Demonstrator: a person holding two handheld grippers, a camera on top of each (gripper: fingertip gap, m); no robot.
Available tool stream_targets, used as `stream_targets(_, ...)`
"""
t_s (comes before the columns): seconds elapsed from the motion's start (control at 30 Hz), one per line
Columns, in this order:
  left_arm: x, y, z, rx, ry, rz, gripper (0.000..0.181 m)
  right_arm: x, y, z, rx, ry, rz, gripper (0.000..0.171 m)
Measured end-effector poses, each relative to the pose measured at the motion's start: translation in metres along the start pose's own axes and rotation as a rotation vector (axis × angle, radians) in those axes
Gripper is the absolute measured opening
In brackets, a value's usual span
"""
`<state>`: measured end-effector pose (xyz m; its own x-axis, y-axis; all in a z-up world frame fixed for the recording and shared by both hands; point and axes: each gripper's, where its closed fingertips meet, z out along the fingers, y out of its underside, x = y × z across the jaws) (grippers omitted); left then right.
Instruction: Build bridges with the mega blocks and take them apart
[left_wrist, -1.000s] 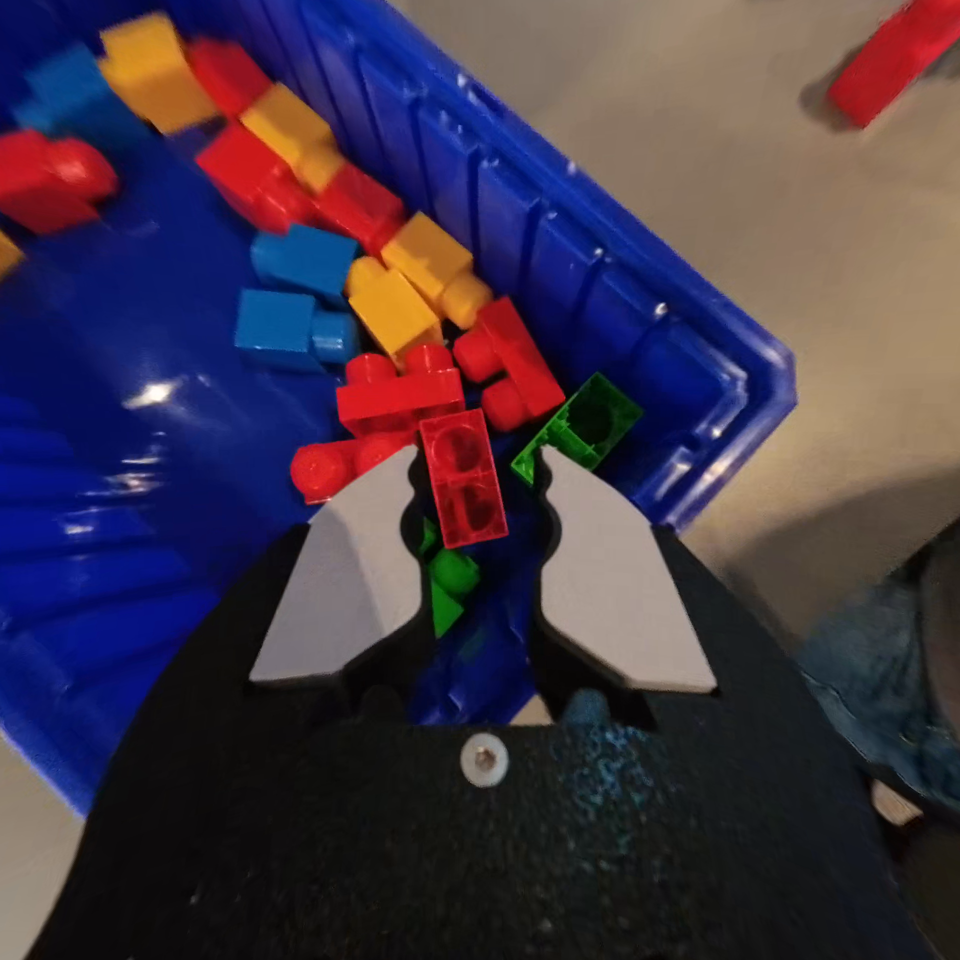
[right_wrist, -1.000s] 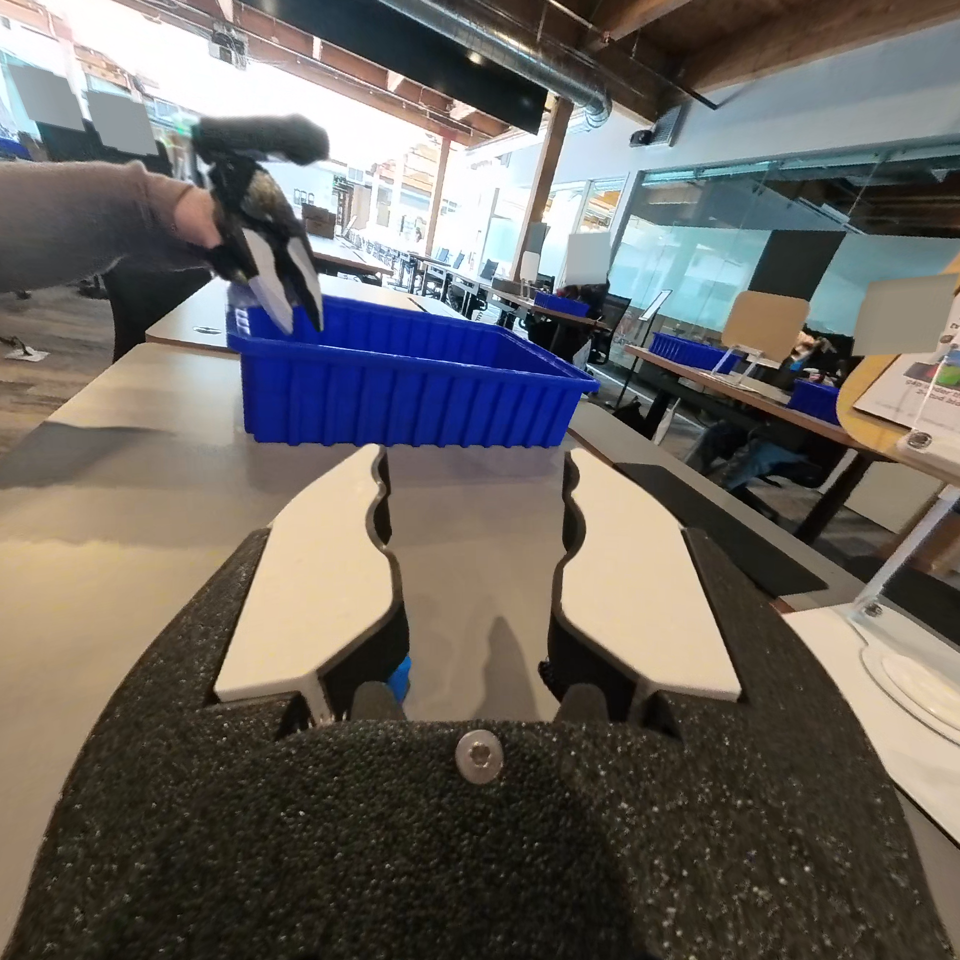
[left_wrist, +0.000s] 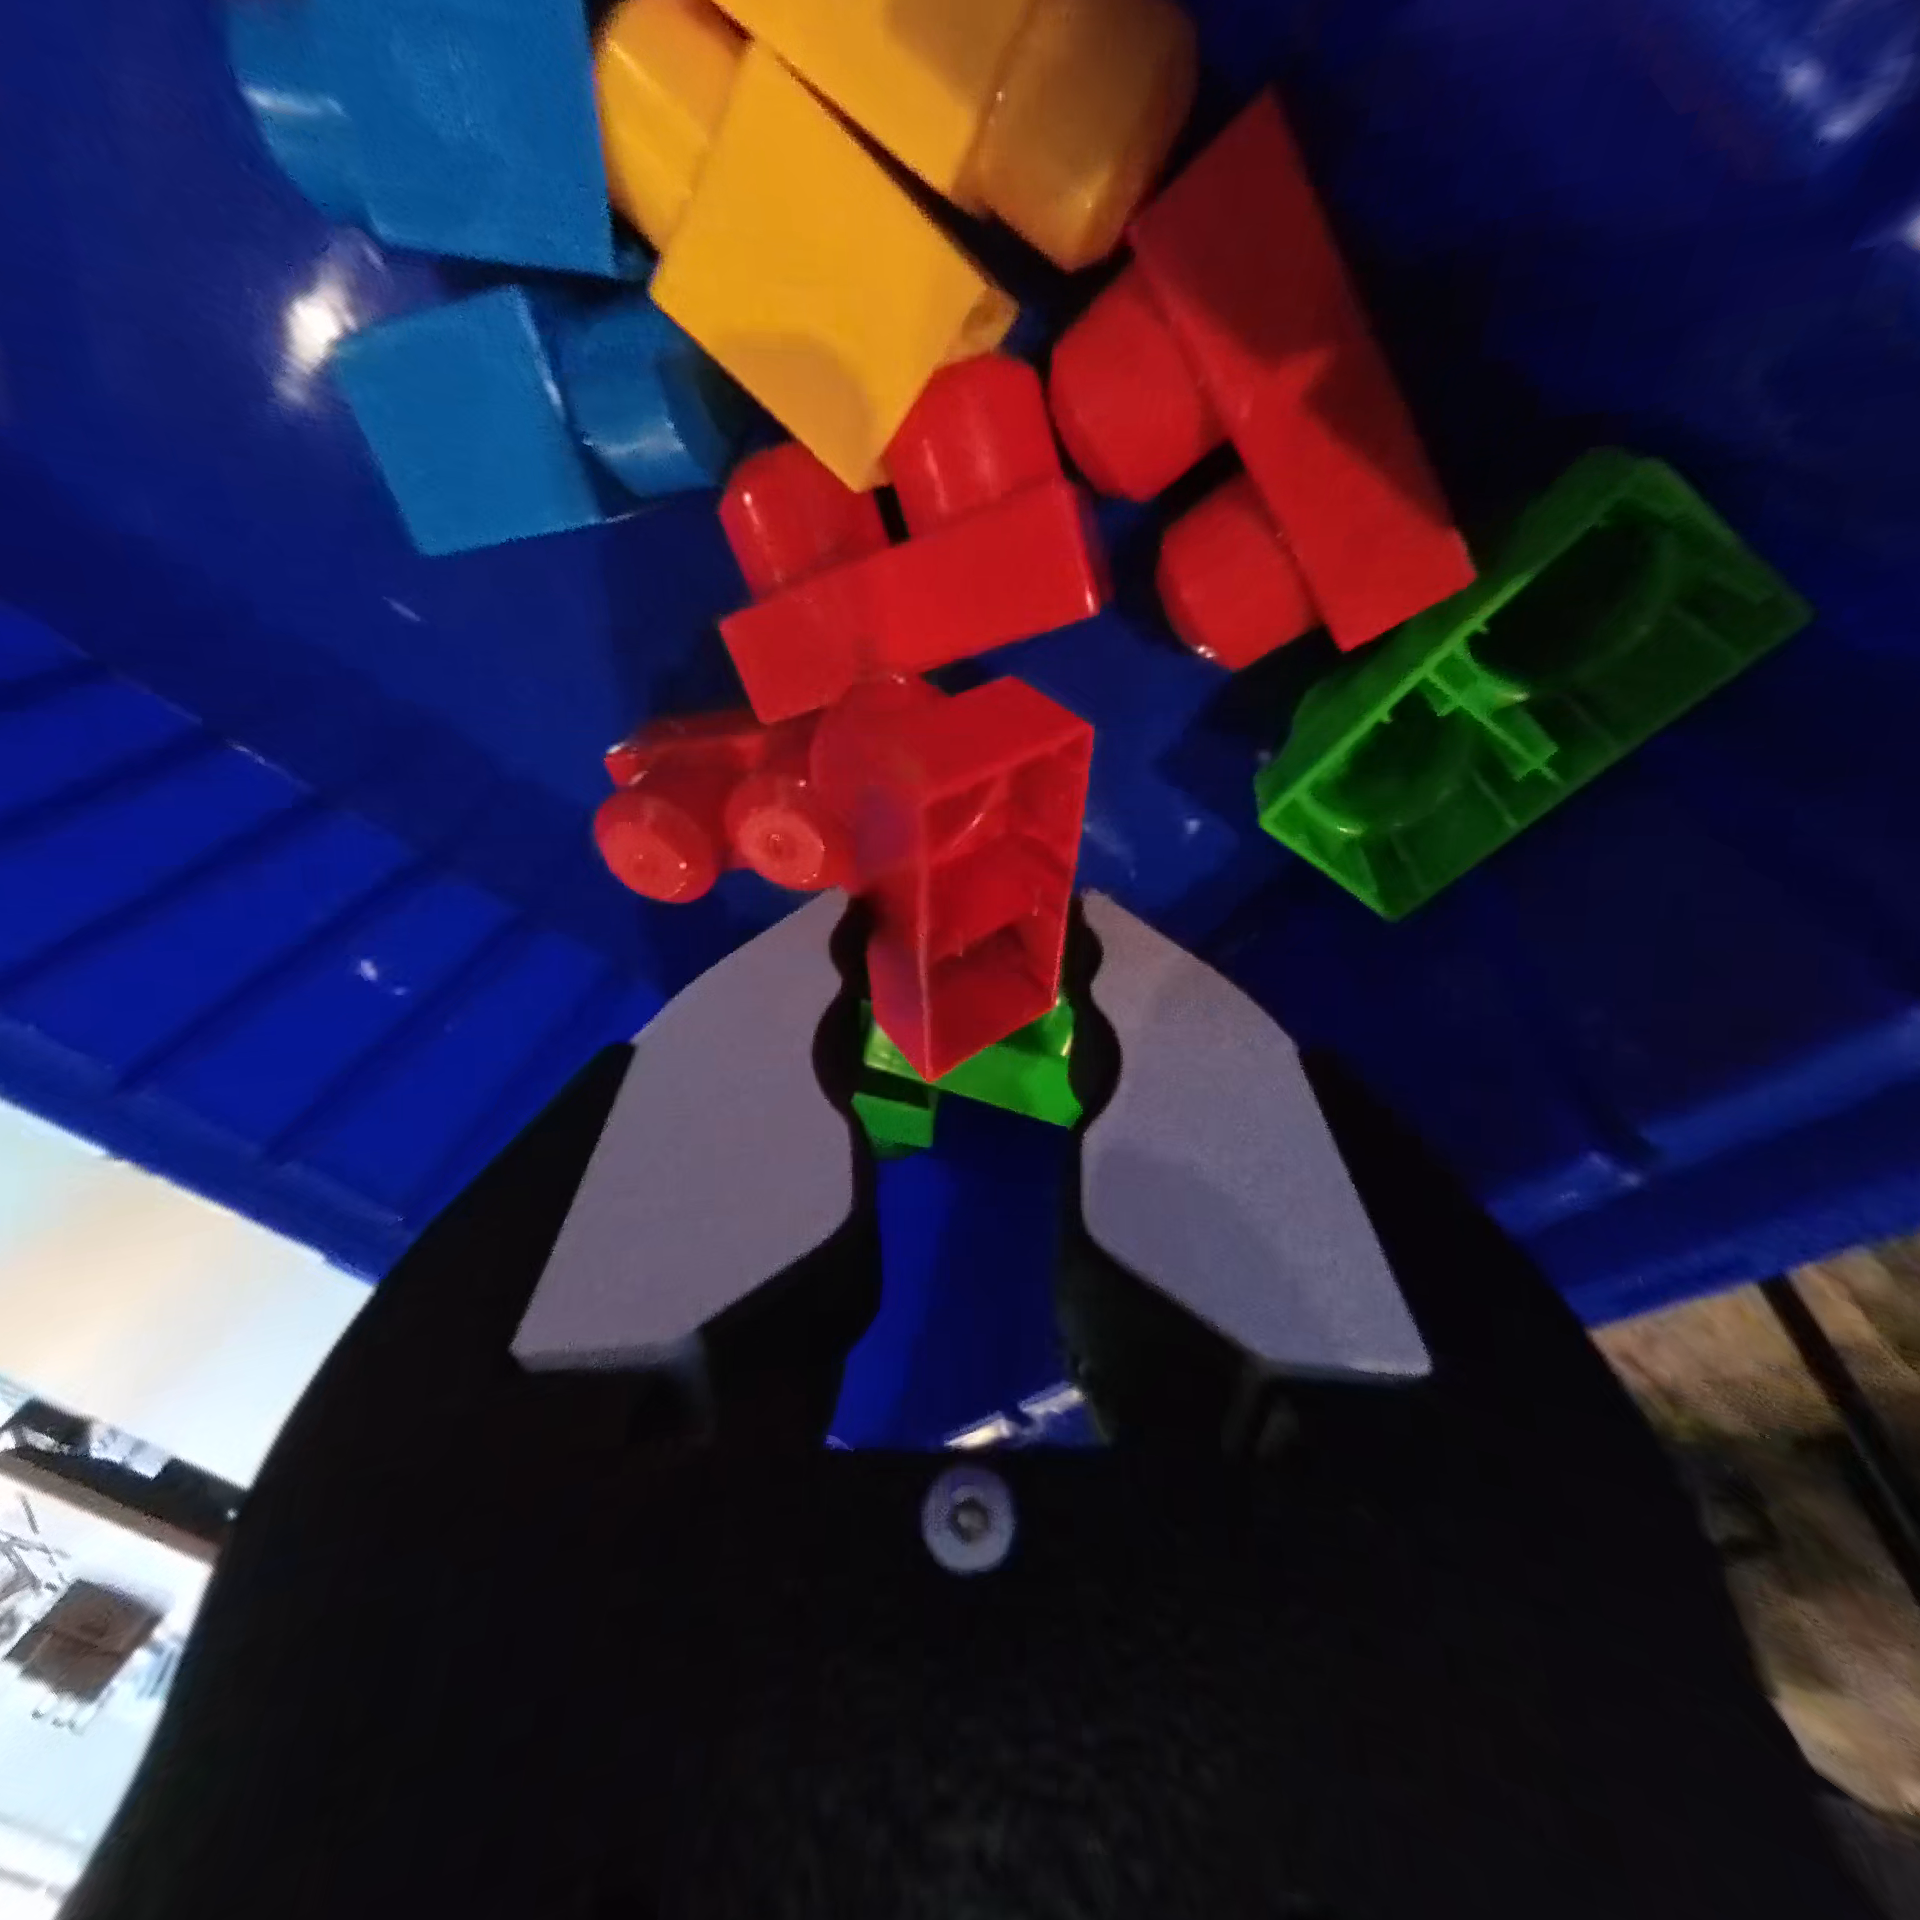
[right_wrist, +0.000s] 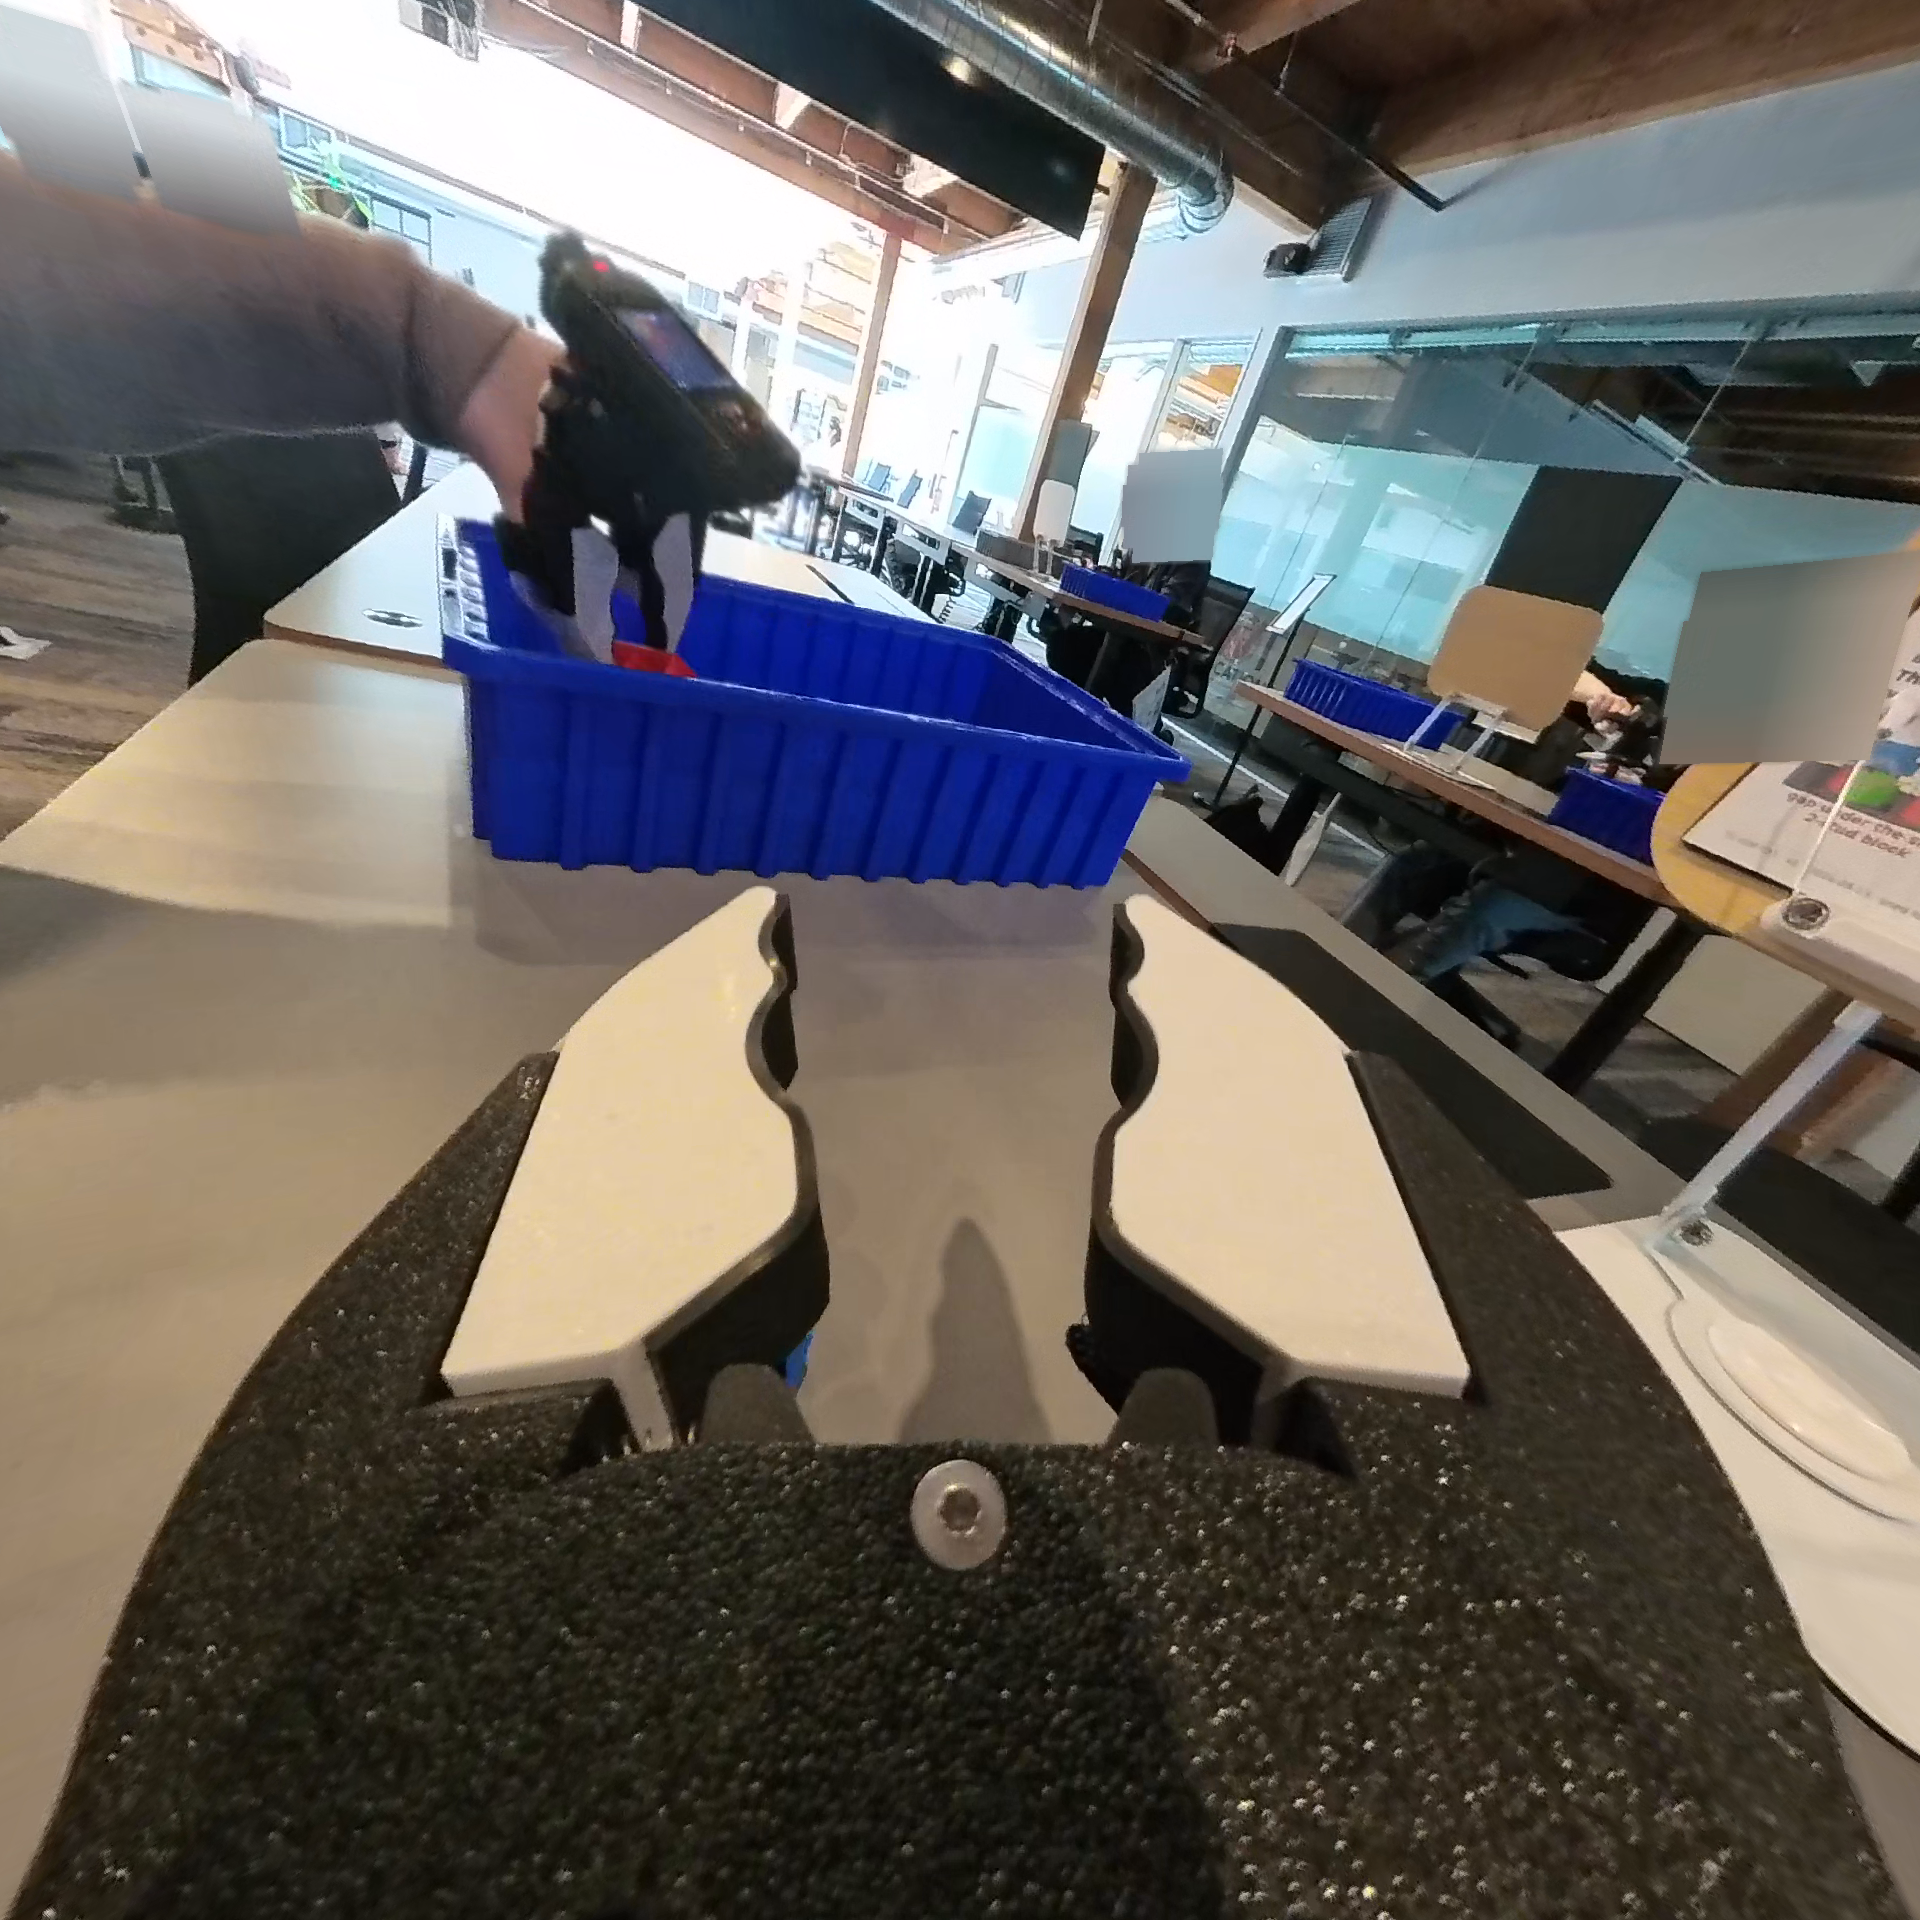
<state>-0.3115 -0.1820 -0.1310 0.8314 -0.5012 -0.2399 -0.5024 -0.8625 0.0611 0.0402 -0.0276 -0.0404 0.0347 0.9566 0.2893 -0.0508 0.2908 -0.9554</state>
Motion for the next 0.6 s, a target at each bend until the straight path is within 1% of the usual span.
stream_targets(0.13,-0.007,-0.007,-0.026,0.168,-0.075,-0.025,0.036,-0.001,-0.002,0.001,0.01,-0.005,0.007,0.058)
stream_targets(0.2,-0.006,-0.022,-0.05,0.326,-0.099,-0.034,0.036,-0.002,-0.003,0.002,0.012,-0.011,0.008,0.057)
stream_targets(0.23,0.0,-0.034,-0.067,0.441,-0.09,-0.033,0.036,-0.003,-0.003,0.002,0.015,-0.015,0.01,0.057)
stream_targets(0.33,0.037,-0.078,-0.133,0.844,0.015,0.02,0.036,-0.011,-0.014,0.008,0.051,-0.051,0.04,0.057)
stream_targets(0.4,0.068,-0.102,-0.176,1.073,0.076,0.103,0.036,-0.021,-0.032,0.014,0.113,-0.101,0.1,0.056)
stream_targets(0.5,0.117,-0.134,-0.224,1.345,0.181,0.229,0.036,-0.045,-0.071,0.024,0.254,-0.217,0.218,0.057)
stream_targets(0.6,0.158,-0.156,-0.255,1.555,0.337,0.309,0.036,-0.065,-0.099,0.035,0.359,-0.303,0.325,0.066)
